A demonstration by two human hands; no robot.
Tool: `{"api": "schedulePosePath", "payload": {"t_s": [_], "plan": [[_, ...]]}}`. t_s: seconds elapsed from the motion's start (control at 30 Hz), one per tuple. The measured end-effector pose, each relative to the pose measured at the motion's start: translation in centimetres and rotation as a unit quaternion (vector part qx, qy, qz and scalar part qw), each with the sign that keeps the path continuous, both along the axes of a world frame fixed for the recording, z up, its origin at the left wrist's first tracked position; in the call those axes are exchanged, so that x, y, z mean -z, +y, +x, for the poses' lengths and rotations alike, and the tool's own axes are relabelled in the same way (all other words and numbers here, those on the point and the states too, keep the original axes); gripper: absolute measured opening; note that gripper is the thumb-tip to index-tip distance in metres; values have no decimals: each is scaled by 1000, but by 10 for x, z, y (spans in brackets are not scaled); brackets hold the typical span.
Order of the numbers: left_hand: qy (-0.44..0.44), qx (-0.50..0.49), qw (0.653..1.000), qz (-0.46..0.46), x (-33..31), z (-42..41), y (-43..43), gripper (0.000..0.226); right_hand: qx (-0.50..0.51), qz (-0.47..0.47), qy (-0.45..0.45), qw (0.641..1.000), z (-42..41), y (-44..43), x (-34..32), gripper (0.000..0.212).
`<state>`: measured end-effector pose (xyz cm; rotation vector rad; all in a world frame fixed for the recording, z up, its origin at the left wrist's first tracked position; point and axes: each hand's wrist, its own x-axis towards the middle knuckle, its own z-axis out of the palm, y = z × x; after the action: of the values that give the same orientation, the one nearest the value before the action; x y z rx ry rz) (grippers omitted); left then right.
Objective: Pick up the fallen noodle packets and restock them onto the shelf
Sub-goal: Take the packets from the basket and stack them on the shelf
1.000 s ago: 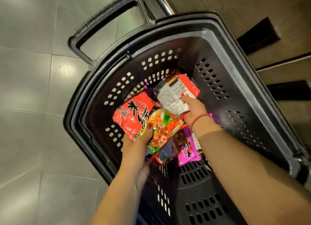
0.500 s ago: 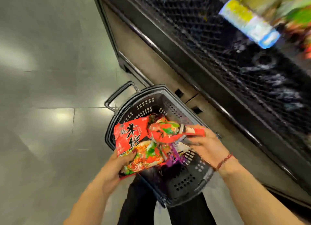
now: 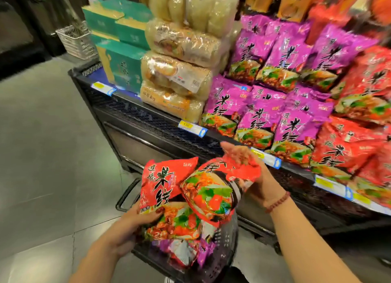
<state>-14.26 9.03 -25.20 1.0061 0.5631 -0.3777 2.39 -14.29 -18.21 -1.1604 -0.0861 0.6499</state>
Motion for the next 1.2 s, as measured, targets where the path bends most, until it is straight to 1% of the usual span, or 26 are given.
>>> {"api": "schedulePosePath", "payload": {"t_s": [0.03,0.07,0.13,0.2,0.23,0.27,0.37,0.43,0.5,0.53,0.57,0.6,0.63,0.67,0.7,0.73,0.77,0.83,0.87,0.97,1.0,1.03,1.07,1.1,1.13,1.2], "plan": [[-16,12,1000,-1,-8,6,-6,116,57,25,30,998,1,-4,-10,87],[-27,22,999,3,-14,13,-12,114,107,49,42,992,1,-10,-18,92],[-46,33,998,10,-23,26,-27,113,145,93,54,984,-5,-23,-33,75],[-58,40,997,10,-26,39,-45,114,146,135,101,975,-20,-41,-38,47],[-62,44,997,11,-27,45,-55,115,145,149,118,971,-28,-49,-40,42],[-64,46,997,11,-27,52,-65,116,153,161,128,966,-32,-58,-38,44],[-81,44,996,-7,-28,74,-96,112,188,157,144,959,-32,-83,-42,41],[-92,48,995,-6,-30,88,-117,89,186,186,160,951,-21,-100,-43,48],[-96,46,994,-4,-32,99,-139,64,163,159,160,960,-2,-110,-29,47],[-98,47,994,1,-35,106,-152,62,178,132,147,964,6,-115,-19,63],[-100,45,994,3,-35,111,-165,63,198,100,132,966,14,-118,-8,73],[-104,38,994,3,-39,115,-179,63,235,56,111,964,20,-121,0,66],[-108,25,994,0,-43,118,-194,61,267,18,81,960,25,-125,7,45],[-101,11,995,2,-48,122,-207,67,281,-17,58,958,29,-129,11,23],[-95,-3,995,1,-49,128,-218,87,288,-55,41,955,35,-134,13,13],[-85,-24,996,0,-51,134,-228,110,292,-85,30,952,40,-139,13,12],[-92,-42,995,-9,-54,138,-238,123,303,-96,18,948,46,-144,13,14],[-93,-67,993,10,-59,151,-253,128,335,-126,-27,933,60,-153,9,19],[-93,-64,993,14,-65,158,-260,129,347,-171,-75,919,66,-158,5,20],[-100,-63,993,-2,-73,177,-273,115,336,-282,-286,852,82,-171,-6,21],[-97,-69,993,-9,-77,183,-276,113,326,-302,-329,834,86,-174,-11,17],[-102,-72,992,-16,-81,189,-277,108,296,-303,-356,833,91,-178,-14,7],[-109,-67,992,-23,-86,194,-279,97,263,-302,-379,834,95,-180,-18,8],[-121,-53,991,-30,-88,198,-280,84,218,-299,-390,843,97,-185,-21,25],[-125,-39,991,-39,-91,199,-280,71,174,-289,-427,839,100,-184,-41,42],[-126,-28,990,-51,-97,200,-280,54,52,-290,-444,846,111,-207,-18,64]]}}
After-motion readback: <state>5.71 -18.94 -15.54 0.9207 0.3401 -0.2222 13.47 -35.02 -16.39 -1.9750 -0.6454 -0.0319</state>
